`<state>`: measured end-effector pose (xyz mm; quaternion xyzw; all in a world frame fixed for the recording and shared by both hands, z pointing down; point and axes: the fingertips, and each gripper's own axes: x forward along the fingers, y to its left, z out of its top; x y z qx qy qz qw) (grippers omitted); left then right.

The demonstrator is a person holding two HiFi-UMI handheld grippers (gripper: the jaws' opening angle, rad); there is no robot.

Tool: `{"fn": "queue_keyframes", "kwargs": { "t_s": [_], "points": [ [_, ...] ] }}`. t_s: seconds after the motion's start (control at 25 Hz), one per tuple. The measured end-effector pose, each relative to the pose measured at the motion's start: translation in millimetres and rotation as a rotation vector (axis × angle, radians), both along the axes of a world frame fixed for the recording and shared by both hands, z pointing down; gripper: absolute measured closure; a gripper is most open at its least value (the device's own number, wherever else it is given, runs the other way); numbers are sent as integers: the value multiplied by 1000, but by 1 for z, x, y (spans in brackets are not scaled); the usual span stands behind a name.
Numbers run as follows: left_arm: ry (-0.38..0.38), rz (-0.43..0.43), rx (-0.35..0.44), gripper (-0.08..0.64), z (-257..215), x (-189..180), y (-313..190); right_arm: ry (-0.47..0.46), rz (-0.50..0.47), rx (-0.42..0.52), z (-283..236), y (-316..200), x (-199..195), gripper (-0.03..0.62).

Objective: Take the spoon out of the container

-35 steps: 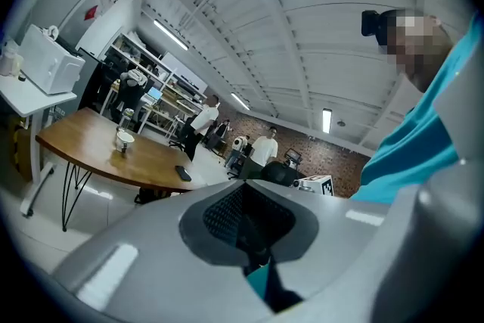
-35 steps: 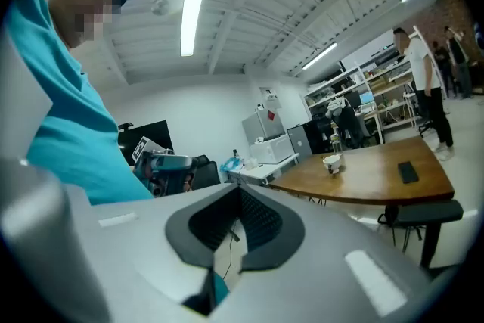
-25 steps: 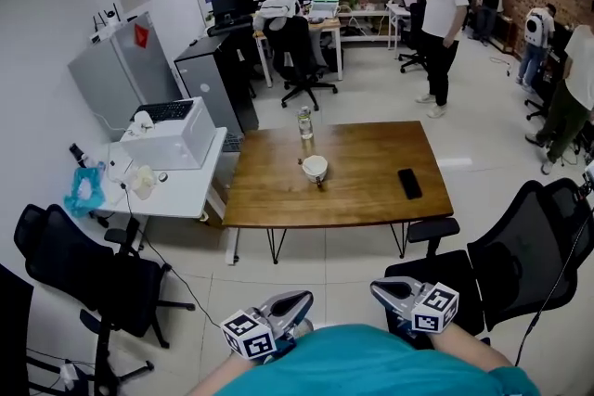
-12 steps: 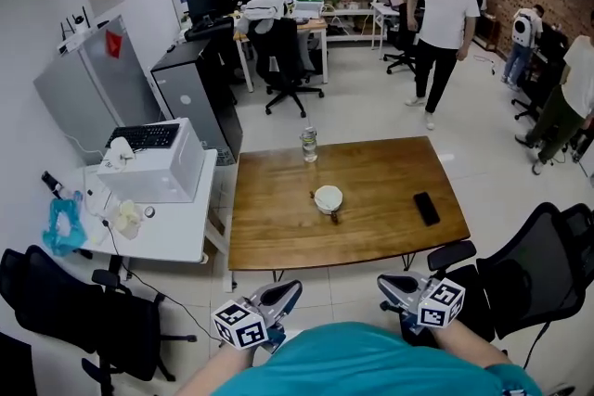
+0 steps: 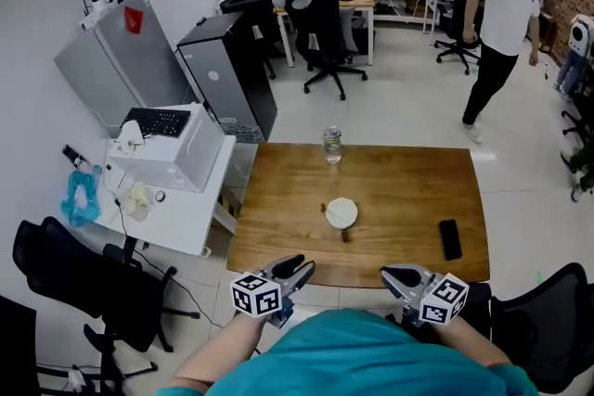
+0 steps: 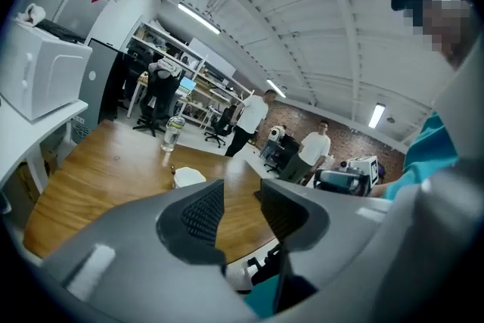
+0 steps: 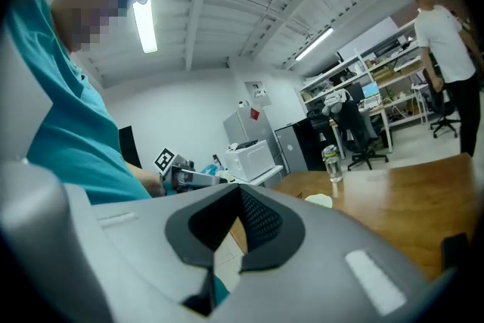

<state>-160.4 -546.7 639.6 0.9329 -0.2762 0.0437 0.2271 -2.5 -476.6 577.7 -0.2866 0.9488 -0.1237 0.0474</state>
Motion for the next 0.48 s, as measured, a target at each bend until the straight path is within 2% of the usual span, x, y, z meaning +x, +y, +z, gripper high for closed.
{"fn": "queue_keyframes", "kwargs": {
  "t_s": [0.08, 0.2, 0.36, 0.48],
  "points": [
    [-68, -37, -45, 402, 37, 20, -45, 2, -29, 6, 11, -32, 23, 591],
    [-133, -67, -161, 366, 104, 30, -108, 17, -51, 6, 42, -72, 32, 591],
    [-229, -35, -233, 338, 168, 23, -197, 27, -39, -11, 74, -130, 10, 591],
    [-249, -10, -253, 329, 195, 19, -268, 33, -1, -42, 94, -183, -11, 591]
  ]
}}
